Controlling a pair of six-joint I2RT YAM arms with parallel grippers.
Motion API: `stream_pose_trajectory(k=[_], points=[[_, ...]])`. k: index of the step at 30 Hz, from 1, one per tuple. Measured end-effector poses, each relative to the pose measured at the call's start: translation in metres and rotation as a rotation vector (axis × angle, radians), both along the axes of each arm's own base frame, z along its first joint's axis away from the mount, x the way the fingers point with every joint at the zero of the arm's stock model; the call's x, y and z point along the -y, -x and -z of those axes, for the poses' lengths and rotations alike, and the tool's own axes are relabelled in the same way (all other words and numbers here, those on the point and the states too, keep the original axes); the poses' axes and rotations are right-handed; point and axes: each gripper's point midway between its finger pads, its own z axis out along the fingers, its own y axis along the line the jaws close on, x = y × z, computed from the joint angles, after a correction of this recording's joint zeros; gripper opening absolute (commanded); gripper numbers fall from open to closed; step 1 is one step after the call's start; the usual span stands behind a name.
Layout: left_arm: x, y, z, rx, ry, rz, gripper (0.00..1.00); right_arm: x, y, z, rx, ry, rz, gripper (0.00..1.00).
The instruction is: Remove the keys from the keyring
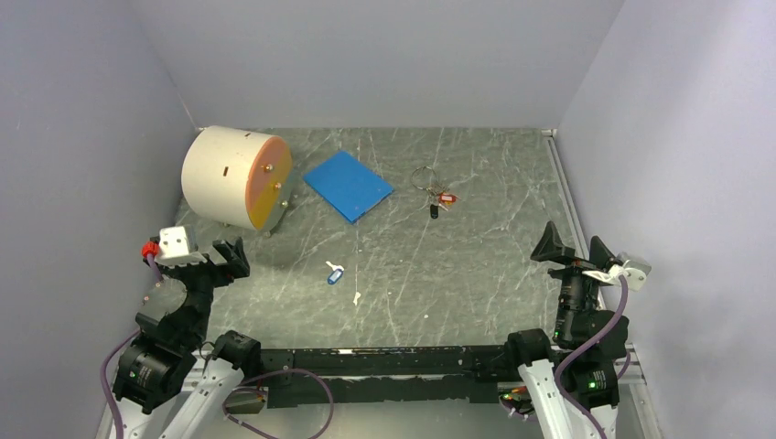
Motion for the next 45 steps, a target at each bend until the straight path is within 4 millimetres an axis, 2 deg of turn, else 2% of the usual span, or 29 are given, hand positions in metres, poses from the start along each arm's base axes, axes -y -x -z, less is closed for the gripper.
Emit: stream_pose_trajectory(k=[9, 13, 18, 22, 28, 32, 36, 40, 45], points=[[0.006, 0.0, 0.0, 0.0, 0.0, 0.036, 0.94, -0.004, 0.0, 0.0, -0.002, -0.013, -0.023, 0.99], [0.014, -0.001, -0.002, 0.007, 0.007, 0.08, 0.94, -0.011, -0.004, -0.008, -0.008, -0.03, -0.062, 0.99], [0.023, -0.001, -0.003, 0.013, 0.012, 0.13, 0.94, -0.031, -0.022, -0.005, -0.094, -0.045, -0.16, 0.99], [0.028, -0.001, -0.004, 0.013, 0.015, 0.156, 0.94, -0.054, -0.038, 0.01, -0.219, -0.061, -0.263, 0.92], [0.031, 0.0, -0.004, 0.013, 0.018, 0.176, 0.94, -0.087, -0.069, 0.057, -0.459, -0.123, -0.399, 0.78], [0.033, 0.0, -0.004, 0.014, 0.019, 0.189, 0.94, -0.105, -0.089, 0.097, -0.636, -0.158, -0.463, 0.69], [0.035, 0.003, -0.005, 0.026, 0.024, 0.206, 0.94, -0.123, -0.107, 0.146, -0.824, -0.183, -0.51, 0.66], [0.037, 0.009, -0.009, 0.054, 0.033, 0.226, 0.94, -0.146, -0.118, 0.186, -0.962, -0.153, -0.539, 0.64], [0.036, 0.014, -0.015, 0.089, 0.043, 0.235, 0.94, -0.174, -0.145, 0.219, -1.085, -0.065, -0.541, 0.58]])
